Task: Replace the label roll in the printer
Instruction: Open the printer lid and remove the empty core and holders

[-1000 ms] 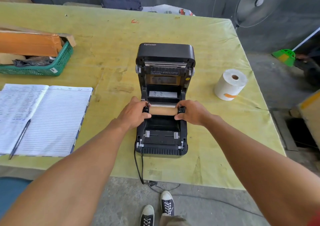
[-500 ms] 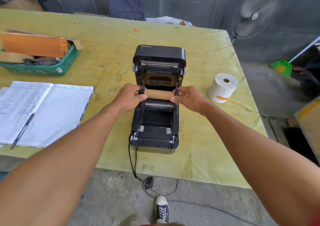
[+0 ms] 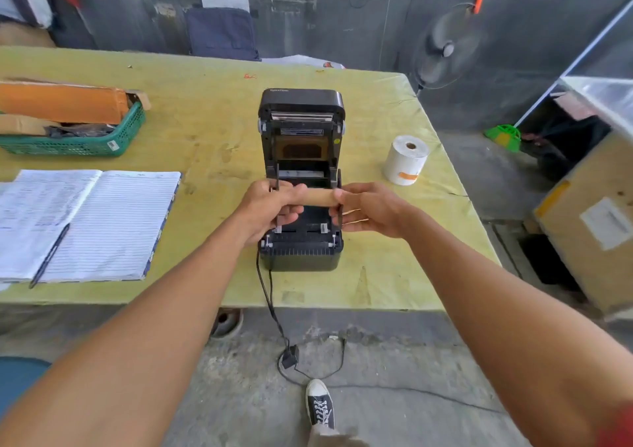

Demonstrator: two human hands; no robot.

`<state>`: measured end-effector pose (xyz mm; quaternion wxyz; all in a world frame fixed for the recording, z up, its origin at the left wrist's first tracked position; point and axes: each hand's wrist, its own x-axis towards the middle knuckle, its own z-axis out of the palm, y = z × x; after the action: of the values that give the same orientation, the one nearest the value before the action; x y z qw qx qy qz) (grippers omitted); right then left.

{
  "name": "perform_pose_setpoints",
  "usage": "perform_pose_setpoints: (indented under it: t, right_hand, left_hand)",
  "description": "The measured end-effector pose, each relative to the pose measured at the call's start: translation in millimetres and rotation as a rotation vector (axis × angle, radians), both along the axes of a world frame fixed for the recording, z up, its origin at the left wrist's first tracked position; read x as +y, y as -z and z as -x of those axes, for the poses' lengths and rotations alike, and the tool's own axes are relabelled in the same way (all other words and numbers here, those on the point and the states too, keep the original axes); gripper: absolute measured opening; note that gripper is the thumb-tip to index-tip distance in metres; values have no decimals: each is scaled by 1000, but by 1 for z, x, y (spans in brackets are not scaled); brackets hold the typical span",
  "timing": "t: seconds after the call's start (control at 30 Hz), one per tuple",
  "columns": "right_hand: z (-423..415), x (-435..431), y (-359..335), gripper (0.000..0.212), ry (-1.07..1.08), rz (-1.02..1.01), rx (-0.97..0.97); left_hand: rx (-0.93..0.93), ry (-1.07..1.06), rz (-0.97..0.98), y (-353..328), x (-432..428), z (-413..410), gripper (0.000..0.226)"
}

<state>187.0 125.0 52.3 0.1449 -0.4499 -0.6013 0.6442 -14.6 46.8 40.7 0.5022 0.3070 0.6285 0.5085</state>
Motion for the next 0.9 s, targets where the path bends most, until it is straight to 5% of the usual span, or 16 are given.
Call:
perform_pose_setpoints:
  t: [0.5,0.63,0.77,0.9]
  right_hand:
    - [-122,-32,42,34,387,51,-31]
    - [-149,2,67,36,504,-91,-283]
    - [-174,34,95,30,406,-285,-702]
    - [-195,52,123,31,307,-362,-873]
  left_hand:
    - [-155,103,87,41,-3,-101,25]
    - [-190,67,111,54,30,-121,31]
    - [-199,42,164,75,64,-146,37]
    - [-211,16,225,101,90,-171,34]
